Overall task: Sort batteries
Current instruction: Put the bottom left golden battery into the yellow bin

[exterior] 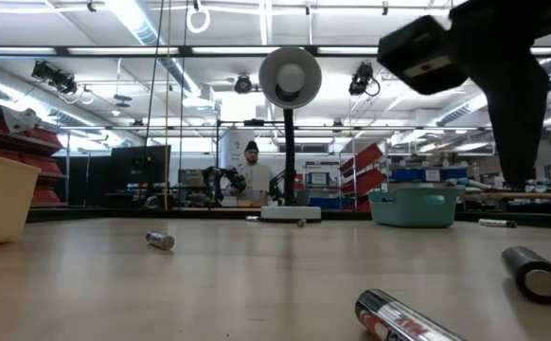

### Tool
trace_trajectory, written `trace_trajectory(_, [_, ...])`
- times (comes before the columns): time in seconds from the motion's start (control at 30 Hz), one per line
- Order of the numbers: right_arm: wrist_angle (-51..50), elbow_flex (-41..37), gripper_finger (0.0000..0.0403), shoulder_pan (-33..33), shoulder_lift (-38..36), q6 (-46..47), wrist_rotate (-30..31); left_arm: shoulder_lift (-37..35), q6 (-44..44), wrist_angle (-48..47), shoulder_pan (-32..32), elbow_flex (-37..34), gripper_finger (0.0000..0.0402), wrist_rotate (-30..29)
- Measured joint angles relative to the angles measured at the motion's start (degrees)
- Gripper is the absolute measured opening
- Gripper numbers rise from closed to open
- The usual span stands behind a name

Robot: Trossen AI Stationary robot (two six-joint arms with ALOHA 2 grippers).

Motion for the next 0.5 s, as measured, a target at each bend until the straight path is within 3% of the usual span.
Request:
trace_trajectory(0.2, [2.5,-1.07,0.011,0.37,0.04,-2.86,2.51,0.02,-0.02,4.59,1.74,-3.41,0.0181,0.23])
trace_trajectory(0.3, [6.9,-5.73,0.0111,0.5,0.05,-4.98,-0.87,0.02,-0.02,7.96,1.76,-5.43,0.0181,0.59])
trace_trajectory(0.5, [15.53,-13.94,0.0112,1.18,-0.37,-5.44,-1.78,0.02,-0.39,9.57,1.75,-6.88,0.0181,3.16])
